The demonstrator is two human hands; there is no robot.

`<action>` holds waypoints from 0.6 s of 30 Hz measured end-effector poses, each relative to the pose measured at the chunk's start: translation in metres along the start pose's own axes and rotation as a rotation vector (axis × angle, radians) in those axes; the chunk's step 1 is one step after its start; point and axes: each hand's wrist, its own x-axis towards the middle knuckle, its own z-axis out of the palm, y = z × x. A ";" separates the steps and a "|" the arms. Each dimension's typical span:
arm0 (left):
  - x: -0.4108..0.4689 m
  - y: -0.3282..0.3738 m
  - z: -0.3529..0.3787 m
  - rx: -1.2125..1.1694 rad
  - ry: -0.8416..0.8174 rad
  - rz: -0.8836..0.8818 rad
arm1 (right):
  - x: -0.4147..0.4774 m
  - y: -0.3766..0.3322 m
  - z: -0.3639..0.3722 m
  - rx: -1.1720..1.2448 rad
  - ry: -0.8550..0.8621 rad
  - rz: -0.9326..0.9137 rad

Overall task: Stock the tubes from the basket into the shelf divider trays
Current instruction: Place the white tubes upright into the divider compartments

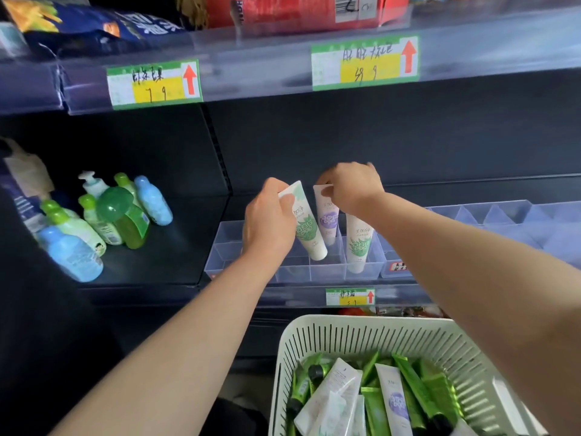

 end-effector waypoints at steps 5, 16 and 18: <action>0.004 0.002 0.005 -0.006 -0.013 0.011 | 0.001 0.002 -0.003 0.065 -0.026 0.013; 0.005 0.010 0.026 0.094 -0.192 0.086 | -0.052 0.023 -0.023 -0.018 0.106 -0.110; 0.003 0.010 0.034 0.100 -0.211 0.078 | -0.066 0.029 -0.024 -0.045 0.119 -0.136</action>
